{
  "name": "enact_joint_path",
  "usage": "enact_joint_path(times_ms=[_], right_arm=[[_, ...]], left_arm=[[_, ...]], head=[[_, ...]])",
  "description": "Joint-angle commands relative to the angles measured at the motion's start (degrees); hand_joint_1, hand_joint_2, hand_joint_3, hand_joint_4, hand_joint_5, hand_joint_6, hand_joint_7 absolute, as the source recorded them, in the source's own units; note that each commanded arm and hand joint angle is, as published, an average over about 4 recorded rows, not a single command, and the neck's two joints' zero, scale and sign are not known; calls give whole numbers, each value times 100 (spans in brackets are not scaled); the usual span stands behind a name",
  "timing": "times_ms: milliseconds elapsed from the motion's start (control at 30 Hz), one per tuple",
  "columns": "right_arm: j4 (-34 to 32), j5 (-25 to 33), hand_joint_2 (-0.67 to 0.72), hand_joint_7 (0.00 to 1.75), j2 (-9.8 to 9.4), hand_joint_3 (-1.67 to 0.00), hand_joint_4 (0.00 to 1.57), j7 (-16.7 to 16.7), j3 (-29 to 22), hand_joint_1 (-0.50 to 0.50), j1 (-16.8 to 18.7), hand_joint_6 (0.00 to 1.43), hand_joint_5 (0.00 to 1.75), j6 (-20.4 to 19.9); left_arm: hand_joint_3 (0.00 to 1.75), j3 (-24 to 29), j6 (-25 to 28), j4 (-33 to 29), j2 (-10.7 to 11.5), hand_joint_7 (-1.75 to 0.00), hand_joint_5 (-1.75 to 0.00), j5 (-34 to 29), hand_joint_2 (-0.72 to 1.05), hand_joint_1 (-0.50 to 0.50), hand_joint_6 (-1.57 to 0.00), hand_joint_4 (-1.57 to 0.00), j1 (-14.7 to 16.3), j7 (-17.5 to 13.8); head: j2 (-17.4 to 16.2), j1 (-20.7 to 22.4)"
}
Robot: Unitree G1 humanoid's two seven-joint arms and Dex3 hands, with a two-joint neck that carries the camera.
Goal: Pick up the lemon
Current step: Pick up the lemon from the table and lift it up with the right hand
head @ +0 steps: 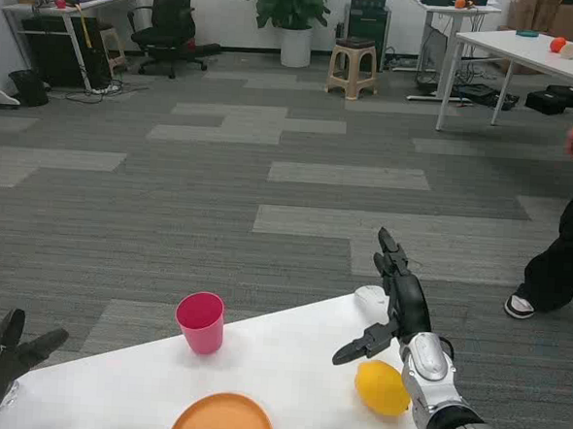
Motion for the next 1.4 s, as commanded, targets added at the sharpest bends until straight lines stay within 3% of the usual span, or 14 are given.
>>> enact_joint_path(times_ms=[33,67,100,400,600,867,1100,1233,1400], right_arm=[[259,55,28,0,-253,-16,0,112,808,-29,-716,0,19,65],[257,55,28,0,-253,-16,0,112,808,-29,-716,0,19,65],[255,55,28,0,-253,-16,0,112,808,-29,-716,0,19,65],[206,55,28,0,-259,-16,0,121,834,-29,-716,0,19,65],[171,55,28,0,-259,-16,0,138,819,-29,-716,0,19,65],[160,55,28,0,-257,-16,0,136,819,-29,-714,0,19,65],[138,55,28,0,-255,-16,0,138,834,-29,-707,0,24,65],[123,55,28,0,-259,-16,0,138,838,-29,-707,0,22,65],[55,55,28,0,-261,-16,0,160,726,-29,-655,0,27,57]], left_arm=[[9,21,59,126,0,0,0,-13,105,50,0,0,-6,30],[9,21,59,126,0,0,0,-13,105,50,0,0,-3,30],[9,21,59,129,0,0,0,-13,105,50,0,0,-1,30],[9,21,66,126,0,0,0,-13,105,50,0,0,-1,30],[9,19,61,122,9,0,0,-13,105,50,0,0,-12,30],[9,-3,77,126,9,0,0,-15,105,50,0,0,-30,25],[9,-5,77,126,7,0,0,-13,105,50,0,0,-23,30],[9,-5,77,122,0,0,0,-13,105,50,0,0,-23,30],[9,-5,77,129,0,0,0,-13,105,50,0,0,-17,30]], head=[[-1680,-146],[-1513,-132],[-1012,-92],[-1043,-86],[-1191,-477],[-727,817],[-339,1172],[-368,926],[-466,-287]])
